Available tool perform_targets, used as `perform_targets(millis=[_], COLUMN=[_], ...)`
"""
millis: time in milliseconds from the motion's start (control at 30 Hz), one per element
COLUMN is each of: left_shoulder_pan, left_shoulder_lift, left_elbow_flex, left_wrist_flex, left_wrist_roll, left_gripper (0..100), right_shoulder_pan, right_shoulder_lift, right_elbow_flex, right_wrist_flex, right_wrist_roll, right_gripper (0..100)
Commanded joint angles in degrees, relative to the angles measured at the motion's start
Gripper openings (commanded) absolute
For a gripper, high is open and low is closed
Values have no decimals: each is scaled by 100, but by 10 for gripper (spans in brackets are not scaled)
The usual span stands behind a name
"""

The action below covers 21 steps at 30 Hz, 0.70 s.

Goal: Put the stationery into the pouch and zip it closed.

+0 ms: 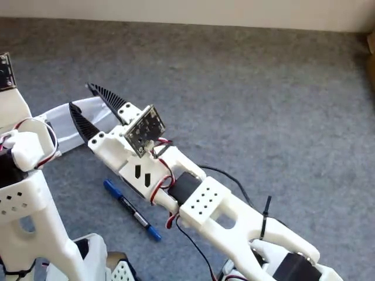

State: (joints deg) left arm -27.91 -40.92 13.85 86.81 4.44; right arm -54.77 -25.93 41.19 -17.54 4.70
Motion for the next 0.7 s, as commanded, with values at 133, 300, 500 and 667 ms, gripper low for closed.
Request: perform_targets(millis=[133,300,500,667], left_shoulder_pan=[-13,-13,-31,-48], left_shoulder_lift=[-171,-171,-198,-207], left_elbow_flex=[-13,-13,-13,-13], left_wrist_flex=[-105,-105,-105,-97], left_wrist_roll=[53,53,53,53], left_gripper=[7,7,7,7], right_shoulder_pan=[66,92,84,268], right_shoulder_lift=[-119,-312,-822,-910], right_elbow_flex=[-391,-418,-1033,-2352], right_wrist_flex=[13,189,1903,3934], right_wrist_roll=[18,18,-316,-976], right_gripper=[159,159,159,159])
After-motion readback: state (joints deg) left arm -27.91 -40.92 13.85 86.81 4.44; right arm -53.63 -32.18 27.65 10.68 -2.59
